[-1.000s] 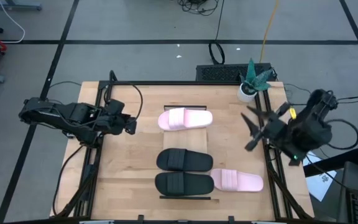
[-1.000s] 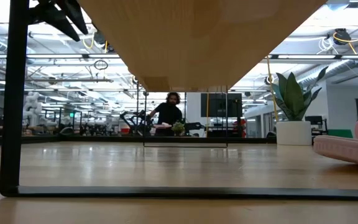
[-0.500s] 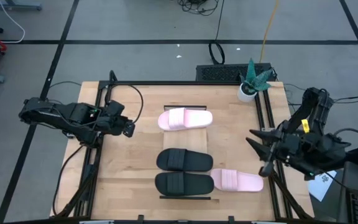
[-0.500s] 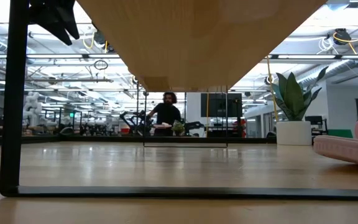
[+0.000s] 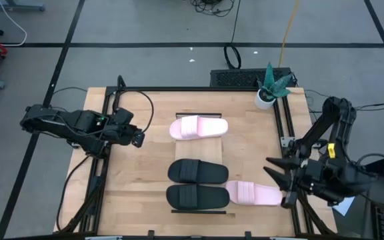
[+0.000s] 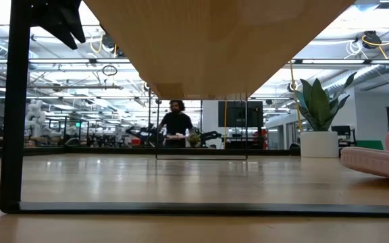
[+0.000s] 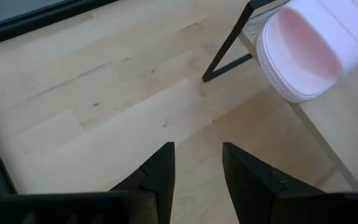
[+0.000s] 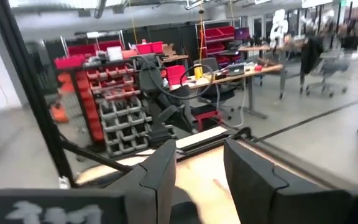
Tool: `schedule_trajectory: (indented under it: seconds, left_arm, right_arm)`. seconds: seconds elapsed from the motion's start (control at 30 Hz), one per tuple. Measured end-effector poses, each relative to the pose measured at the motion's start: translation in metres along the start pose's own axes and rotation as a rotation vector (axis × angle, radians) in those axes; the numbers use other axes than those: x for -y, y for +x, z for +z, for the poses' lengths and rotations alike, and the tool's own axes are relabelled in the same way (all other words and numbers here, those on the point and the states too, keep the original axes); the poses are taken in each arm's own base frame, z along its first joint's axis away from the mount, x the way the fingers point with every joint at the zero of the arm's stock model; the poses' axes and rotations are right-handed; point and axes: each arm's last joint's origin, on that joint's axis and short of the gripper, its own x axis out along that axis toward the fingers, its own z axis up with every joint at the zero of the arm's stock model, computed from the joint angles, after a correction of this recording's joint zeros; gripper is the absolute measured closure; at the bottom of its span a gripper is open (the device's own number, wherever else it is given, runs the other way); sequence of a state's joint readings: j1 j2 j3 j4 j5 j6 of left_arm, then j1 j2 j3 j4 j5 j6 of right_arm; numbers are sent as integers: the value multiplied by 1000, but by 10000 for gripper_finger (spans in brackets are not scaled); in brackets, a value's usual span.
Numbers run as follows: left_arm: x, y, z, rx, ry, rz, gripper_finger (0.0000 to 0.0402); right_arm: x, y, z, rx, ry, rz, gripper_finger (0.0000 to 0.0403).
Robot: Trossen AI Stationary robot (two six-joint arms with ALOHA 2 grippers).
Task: Pick and place slides into the shelf
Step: Put the pink slides on the shelf
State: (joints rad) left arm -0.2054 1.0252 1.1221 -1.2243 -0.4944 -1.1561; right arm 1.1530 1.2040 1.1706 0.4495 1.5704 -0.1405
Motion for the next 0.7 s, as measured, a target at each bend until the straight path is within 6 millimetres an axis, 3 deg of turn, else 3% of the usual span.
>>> schedule_trajectory:
  seconds: [0.17, 0.37, 0.53, 0.7]
  left_arm:
    - [0, 0, 0, -14, -2, -7, 272]
    - [1, 0, -1, -26, -1, -13, 272]
    - [1, 0, -1, -50, -1, -25, 272]
    - [1, 0, -2, -63, -1, -30, 272]
  right_arm:
    - [-6, -5, -8, -6, 234, 20, 277]
    - [-17, -14, -29, -20, 346, 53, 284]
    - [-12, -16, -71, -30, 460, 68, 307]
    - [5, -15, -112, -64, 597, 114, 316]
